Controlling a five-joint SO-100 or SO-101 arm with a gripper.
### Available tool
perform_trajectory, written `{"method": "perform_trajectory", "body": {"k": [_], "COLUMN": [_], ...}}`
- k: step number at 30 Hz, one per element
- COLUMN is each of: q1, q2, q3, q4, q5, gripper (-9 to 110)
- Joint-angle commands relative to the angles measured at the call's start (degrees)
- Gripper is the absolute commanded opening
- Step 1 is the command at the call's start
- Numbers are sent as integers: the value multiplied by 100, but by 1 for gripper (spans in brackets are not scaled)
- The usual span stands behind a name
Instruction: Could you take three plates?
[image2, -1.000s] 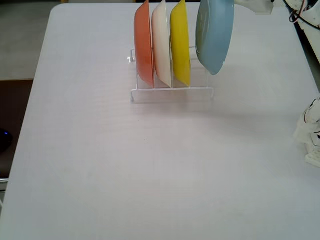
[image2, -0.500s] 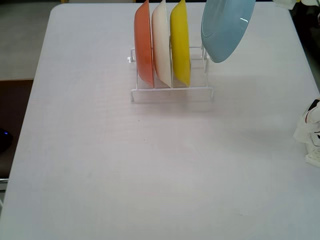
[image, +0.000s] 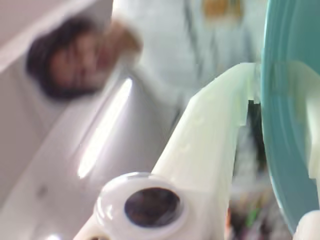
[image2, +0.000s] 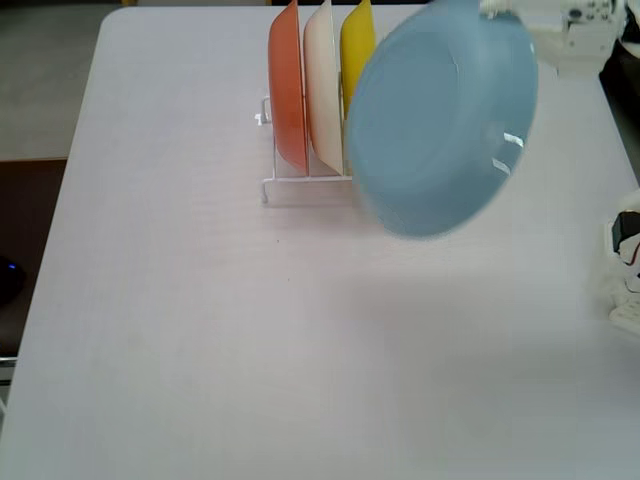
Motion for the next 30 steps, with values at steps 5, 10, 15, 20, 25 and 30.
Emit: {"method": "perform_trajectory", "body": {"k": [5, 10, 15, 20, 25, 30], "q1": [-1151, -1318, -1274, -1099, -932, -791], "q2": [334, 26, -422, -879, -1310, -1811], "q3": [615, 624, 686, 686, 677, 246], "q4": [-1564, -2426, -3278, -3973, -4553, -4693], "q5": [193, -193, -352, -334, -246, -281], "gripper": [-1, -1, -1, -1, -1, -1]}}
